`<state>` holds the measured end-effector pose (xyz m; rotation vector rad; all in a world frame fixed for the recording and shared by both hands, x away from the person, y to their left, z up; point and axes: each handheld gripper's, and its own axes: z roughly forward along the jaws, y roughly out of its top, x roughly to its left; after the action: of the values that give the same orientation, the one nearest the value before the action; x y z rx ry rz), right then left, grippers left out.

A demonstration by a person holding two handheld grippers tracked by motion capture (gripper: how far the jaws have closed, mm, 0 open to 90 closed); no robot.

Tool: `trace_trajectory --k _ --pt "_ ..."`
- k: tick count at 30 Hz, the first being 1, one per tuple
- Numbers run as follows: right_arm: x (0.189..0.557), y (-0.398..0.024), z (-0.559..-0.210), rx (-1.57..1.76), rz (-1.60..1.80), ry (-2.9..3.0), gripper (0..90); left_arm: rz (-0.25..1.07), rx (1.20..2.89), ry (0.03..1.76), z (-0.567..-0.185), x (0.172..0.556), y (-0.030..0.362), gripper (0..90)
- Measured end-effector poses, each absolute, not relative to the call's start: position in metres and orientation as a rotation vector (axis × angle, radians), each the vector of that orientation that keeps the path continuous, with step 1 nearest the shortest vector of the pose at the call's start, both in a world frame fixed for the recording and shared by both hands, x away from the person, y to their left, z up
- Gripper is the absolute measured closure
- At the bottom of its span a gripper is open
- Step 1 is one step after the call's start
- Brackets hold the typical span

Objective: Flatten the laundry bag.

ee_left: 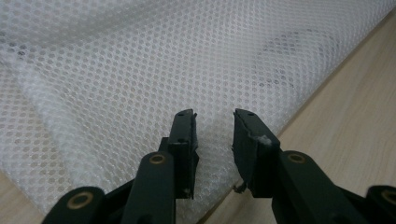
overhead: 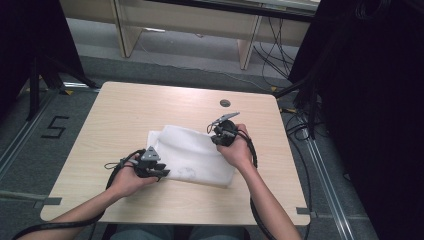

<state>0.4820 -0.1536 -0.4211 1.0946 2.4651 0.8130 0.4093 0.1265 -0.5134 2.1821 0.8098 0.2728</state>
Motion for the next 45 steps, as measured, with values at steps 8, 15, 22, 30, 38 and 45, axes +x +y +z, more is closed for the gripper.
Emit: trace_trajectory --k 8,15,22,30,38,45 --pt "0.455 -0.151 -0.406 1.059 0.908 2.477 90.0 0.279 2.179 0.814 -0.514 0.409 0.126 68.5" --pt "0.438 -0.15 -0.403 1.016 0.944 2.501 90.0 0.274 2.173 0.828 -0.514 0.408 0.125 68.6" --pt "0.422 -0.15 -0.405 0.951 1.014 2.51 90.0 0.288 2.172 0.82 -0.514 0.407 0.124 68.8" --pt "0.411 -0.151 -0.416 0.902 1.01 2.532 90.0 0.294 2.183 0.81 -0.514 0.408 0.125 68.8" --pt "0.399 -0.151 -0.429 0.873 1.034 2.541 90.0 0.289 2.181 0.815 -0.514 0.408 0.125 68.8" --pt "0.395 -0.155 -0.434 0.887 1.016 2.565 90.0 0.289 2.178 0.818 -0.514 0.408 0.125 68.8"
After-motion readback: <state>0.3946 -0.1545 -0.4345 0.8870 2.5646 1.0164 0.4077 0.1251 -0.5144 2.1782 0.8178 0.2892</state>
